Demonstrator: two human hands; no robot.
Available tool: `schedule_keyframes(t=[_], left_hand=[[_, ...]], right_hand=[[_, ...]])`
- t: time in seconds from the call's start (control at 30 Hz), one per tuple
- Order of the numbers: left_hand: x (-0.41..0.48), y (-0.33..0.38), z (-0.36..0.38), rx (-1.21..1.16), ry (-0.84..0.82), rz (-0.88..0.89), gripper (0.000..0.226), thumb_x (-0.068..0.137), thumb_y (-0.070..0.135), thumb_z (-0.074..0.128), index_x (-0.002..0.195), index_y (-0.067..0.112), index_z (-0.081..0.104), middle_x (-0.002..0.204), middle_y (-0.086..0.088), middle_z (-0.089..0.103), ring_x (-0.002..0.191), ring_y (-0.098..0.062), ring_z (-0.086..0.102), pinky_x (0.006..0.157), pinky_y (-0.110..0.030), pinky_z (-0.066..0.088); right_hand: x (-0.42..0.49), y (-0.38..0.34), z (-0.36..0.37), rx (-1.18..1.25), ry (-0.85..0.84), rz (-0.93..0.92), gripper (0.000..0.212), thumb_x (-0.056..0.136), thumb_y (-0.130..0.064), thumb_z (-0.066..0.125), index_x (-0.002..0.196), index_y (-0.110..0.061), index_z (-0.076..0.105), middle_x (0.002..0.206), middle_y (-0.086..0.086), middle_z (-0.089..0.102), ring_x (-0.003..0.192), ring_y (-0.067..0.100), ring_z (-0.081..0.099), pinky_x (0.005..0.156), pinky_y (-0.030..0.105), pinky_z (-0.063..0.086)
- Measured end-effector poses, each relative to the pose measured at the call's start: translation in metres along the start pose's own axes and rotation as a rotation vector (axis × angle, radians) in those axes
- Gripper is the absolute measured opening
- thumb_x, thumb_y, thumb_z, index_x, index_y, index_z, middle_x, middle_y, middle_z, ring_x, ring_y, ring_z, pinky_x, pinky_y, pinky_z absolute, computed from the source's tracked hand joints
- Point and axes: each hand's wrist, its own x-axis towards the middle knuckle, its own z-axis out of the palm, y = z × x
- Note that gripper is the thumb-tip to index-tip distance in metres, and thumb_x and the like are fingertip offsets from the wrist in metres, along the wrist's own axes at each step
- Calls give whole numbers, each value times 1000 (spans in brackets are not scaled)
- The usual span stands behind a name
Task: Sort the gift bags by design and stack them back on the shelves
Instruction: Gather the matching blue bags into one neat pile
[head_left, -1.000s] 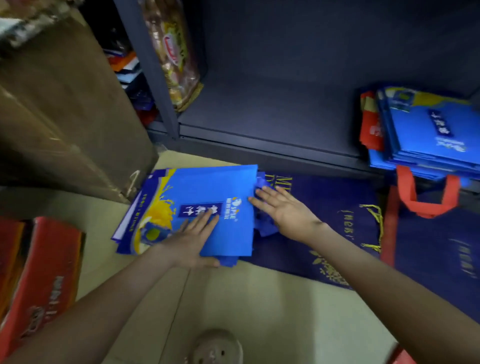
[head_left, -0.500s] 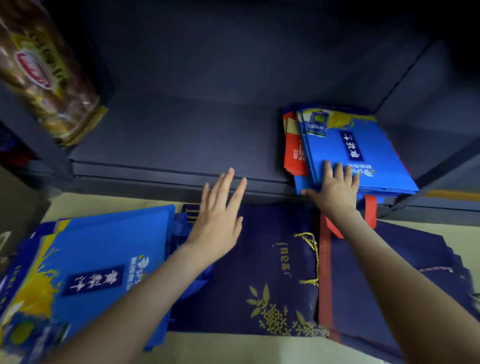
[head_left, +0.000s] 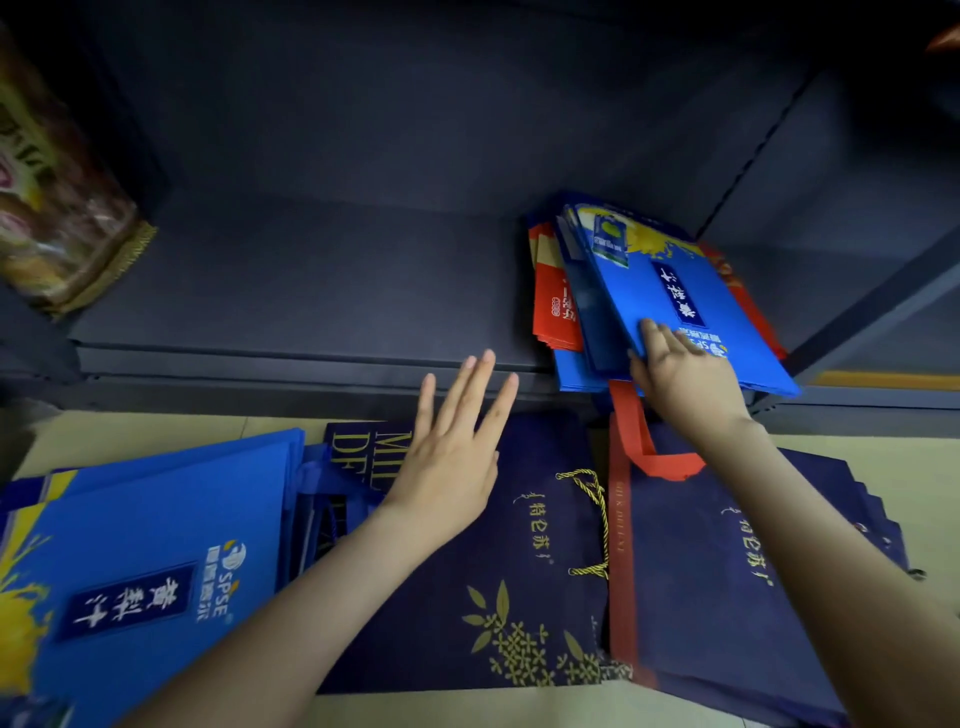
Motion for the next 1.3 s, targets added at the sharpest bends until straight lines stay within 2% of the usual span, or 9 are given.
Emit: schedule_keyframes(t=[0.2, 0.37, 0.5, 0.57, 0.63, 0.8, 0.9, 1.13, 1.3], left_hand=[[4, 15, -12, 8, 64, -6, 101, 73, 8, 74, 151, 8, 10, 156, -18, 9, 145, -30, 10, 114, -52, 13], [27, 31, -40, 27, 202, 122, 107, 72, 11, 76, 152, 16, 5, 156, -16, 6, 145, -30, 5, 116, -51, 5], [49, 34, -48, 30, 248, 316, 73, 74, 8, 68, 142, 8, 41, 144, -15, 44, 135, -26, 39, 113, -47, 24], [48, 32, -44, 50, 256, 454, 42, 73, 2, 55, 113, 0, 67, 111, -15, 68, 104, -26, 66, 91, -39, 50], [37, 31, -45, 97, 207, 532, 40, 73, 4, 41, 95, -1, 73, 92, -14, 73, 82, -26, 72, 72, -34, 57], [2, 27, -54, 222, 160, 584, 39, 76, 4, 38, 92, -1, 73, 89, -14, 73, 77, -26, 71, 69, -32, 57], [-19, 24, -75, 210, 148, 554, 39, 78, 5, 38, 95, 1, 73, 94, -14, 73, 80, -25, 71, 70, -30, 57], [-79, -17, -126, 234, 173, 422, 44, 96, -1, 30, 105, 3, 72, 106, -11, 71, 97, -21, 69, 86, -32, 54], [-143, -66, -161, 341, 81, 241, 38, 91, 2, 36, 112, 1, 68, 112, -15, 68, 105, -27, 65, 93, -38, 51]], right_hand=[[-49, 9, -42, 94, 460, -87, 34, 93, -20, 44, 103, 5, 64, 78, 15, 70, 57, 30, 67, 39, 29, 45], [-96, 5, -70, 170, 471, -359, 36, 105, -26, 32, 118, 2, 50, 108, 16, 69, 96, 24, 67, 96, 28, 41], [-127, -4, -80, 218, 338, -494, 38, 105, -25, 34, 127, 4, 45, 125, 17, 61, 118, 22, 54, 107, 30, 35], [-143, -7, -80, 244, 247, -495, 40, 103, -26, 36, 130, 3, 45, 131, 16, 57, 123, 24, 52, 108, 34, 37], [-156, -19, -86, 300, 163, -405, 38, 99, -24, 42, 126, 0, 51, 130, 15, 58, 122, 26, 54, 106, 38, 41], [-168, -77, -105, 161, 32, -148, 38, 68, -25, 65, 96, -1, 64, 99, 16, 69, 91, 33, 68, 72, 37, 57], [-162, -112, -104, -1, -16, -35, 64, 50, -10, 82, 109, 4, 62, 100, 26, 65, 88, 43, 67, 72, 47, 58], [-146, -158, -105, 73, 217, -270, 54, 89, 10, 20, 133, -2, 49, 116, 24, 64, 103, 44, 63, 84, 52, 54], [-132, -203, -107, 157, 317, -478, 56, 89, 8, 19, 132, -4, 53, 117, 19, 66, 105, 40, 64, 87, 50, 54]])
